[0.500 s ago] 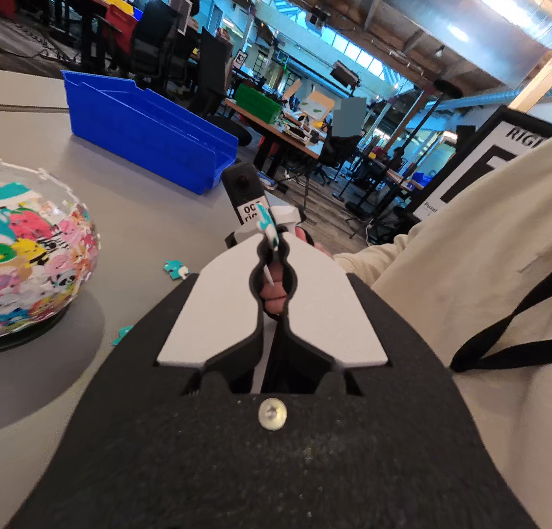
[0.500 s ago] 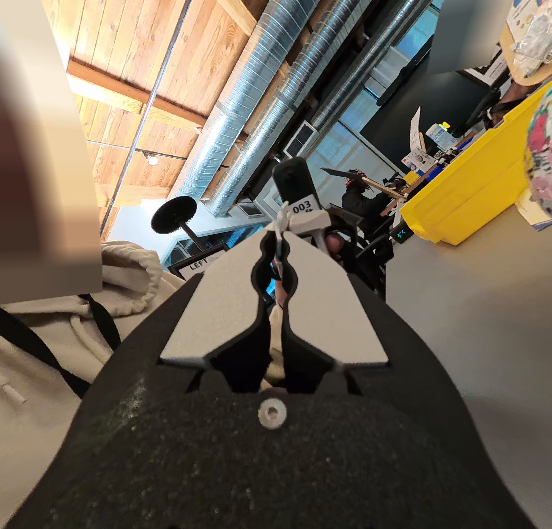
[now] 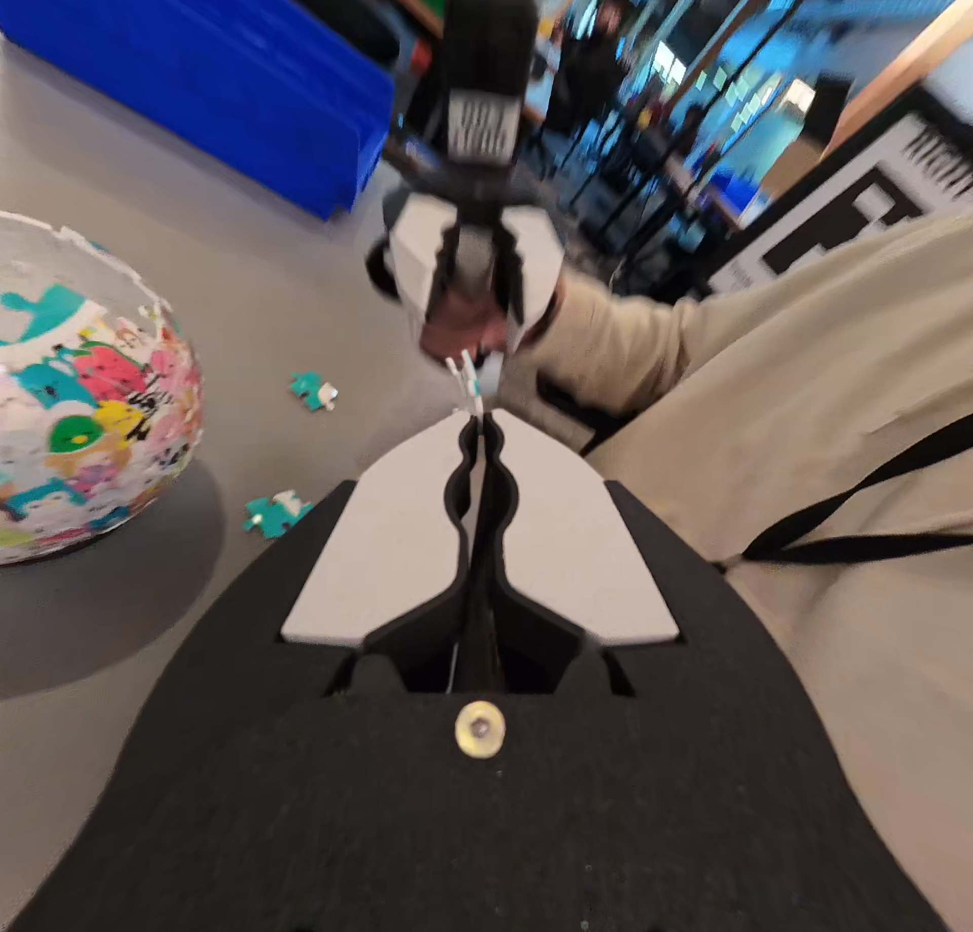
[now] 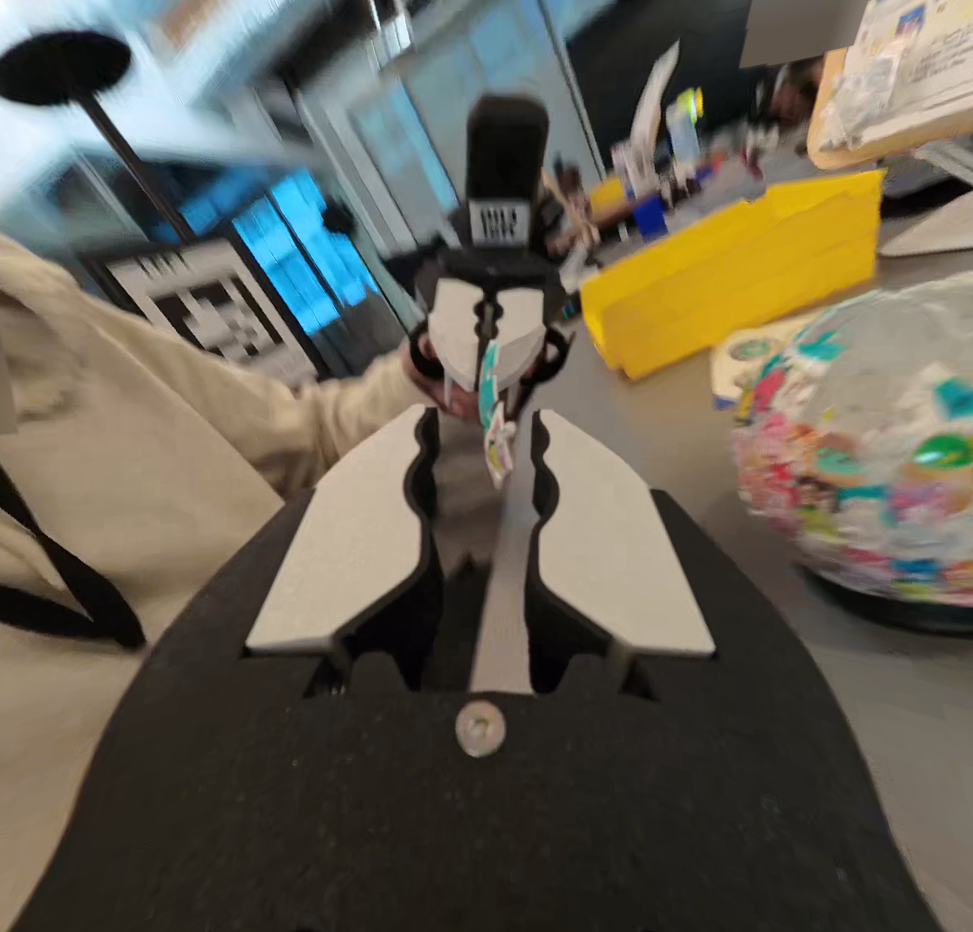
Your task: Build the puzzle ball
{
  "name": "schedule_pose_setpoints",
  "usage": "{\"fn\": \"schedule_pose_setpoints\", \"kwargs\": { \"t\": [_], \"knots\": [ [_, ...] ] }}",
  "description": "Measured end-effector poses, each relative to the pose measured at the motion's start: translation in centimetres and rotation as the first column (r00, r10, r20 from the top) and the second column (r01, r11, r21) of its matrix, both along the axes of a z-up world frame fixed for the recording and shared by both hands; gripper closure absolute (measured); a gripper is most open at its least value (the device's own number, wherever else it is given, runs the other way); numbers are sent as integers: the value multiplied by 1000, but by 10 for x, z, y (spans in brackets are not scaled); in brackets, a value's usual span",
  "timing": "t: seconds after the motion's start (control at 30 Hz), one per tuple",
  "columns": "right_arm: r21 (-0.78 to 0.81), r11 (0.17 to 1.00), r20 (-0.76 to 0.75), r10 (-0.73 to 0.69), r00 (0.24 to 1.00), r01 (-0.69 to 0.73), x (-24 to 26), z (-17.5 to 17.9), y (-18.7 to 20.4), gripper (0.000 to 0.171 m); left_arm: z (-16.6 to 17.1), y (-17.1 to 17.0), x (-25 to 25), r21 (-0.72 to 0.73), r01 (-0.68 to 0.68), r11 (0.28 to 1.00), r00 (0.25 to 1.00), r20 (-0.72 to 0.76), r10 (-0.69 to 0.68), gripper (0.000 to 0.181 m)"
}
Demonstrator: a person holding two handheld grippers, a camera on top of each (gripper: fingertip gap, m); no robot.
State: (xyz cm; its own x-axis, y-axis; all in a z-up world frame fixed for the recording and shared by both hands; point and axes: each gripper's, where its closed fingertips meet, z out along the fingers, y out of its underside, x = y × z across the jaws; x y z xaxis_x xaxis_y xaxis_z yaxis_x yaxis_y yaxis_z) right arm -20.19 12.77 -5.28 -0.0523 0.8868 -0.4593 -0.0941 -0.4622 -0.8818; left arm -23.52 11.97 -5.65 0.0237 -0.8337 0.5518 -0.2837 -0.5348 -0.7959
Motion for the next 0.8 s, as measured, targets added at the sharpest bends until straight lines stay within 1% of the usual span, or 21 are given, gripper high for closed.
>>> {"fn": "schedule_pose_setpoints", "kwargs": {
  "t": [0.03, 0.1, 0.17, 0.2, 0.27, 0.3, 0.4, 0.53, 0.7, 0.8],
  "knots": [
    [42, 998, 129, 46, 991, -52, 1, 1, 3, 132, -3, 2, -2, 20, 26, 999, 998, -59, -24, 180],
    [48, 976, 356, 182, 917, -213, -2, 2, 1, 129, -8, 2, -3, 35, 98, 995, 981, -173, -91, 180],
    [85, 942, 490, 243, 837, -324, -10, 3, 3, 128, -12, 2, -2, 61, 157, 986, 952, -276, -134, 180],
    [96, 924, 529, 268, 805, -371, -14, 4, 3, 133, -13, 2, -1, 72, 179, 981, 937, -318, -148, 180],
    [64, 891, 575, 335, 747, -449, -21, 4, 1, 146, -12, 4, 1, 98, 201, 975, 917, -367, -153, 180],
    [53, 881, 595, 350, 724, -470, -23, 4, 1, 147, -11, 4, 2, 101, 211, 972, 911, -382, -158, 180],
    [82, 875, 650, 316, 691, -476, -29, -1, 10, 157, -6, 5, 3, 106, 214, 971, 906, -393, -157, 180],
    [79, 861, 671, 327, 666, -503, -28, 1, 10, 167, -4, 7, 2, 114, 205, 972, 908, -394, -145, 180],
    [70, 856, 686, 331, 647, -512, -26, -2, 12, 168, -6, 10, 3, 113, 189, 975, 915, -381, -133, 180],
    [55, 855, 688, 341, 641, -515, -21, -3, 19, 169, -5, 22, 8, 140, 130, 982, 939, -335, -77, 178]
  ]
}}
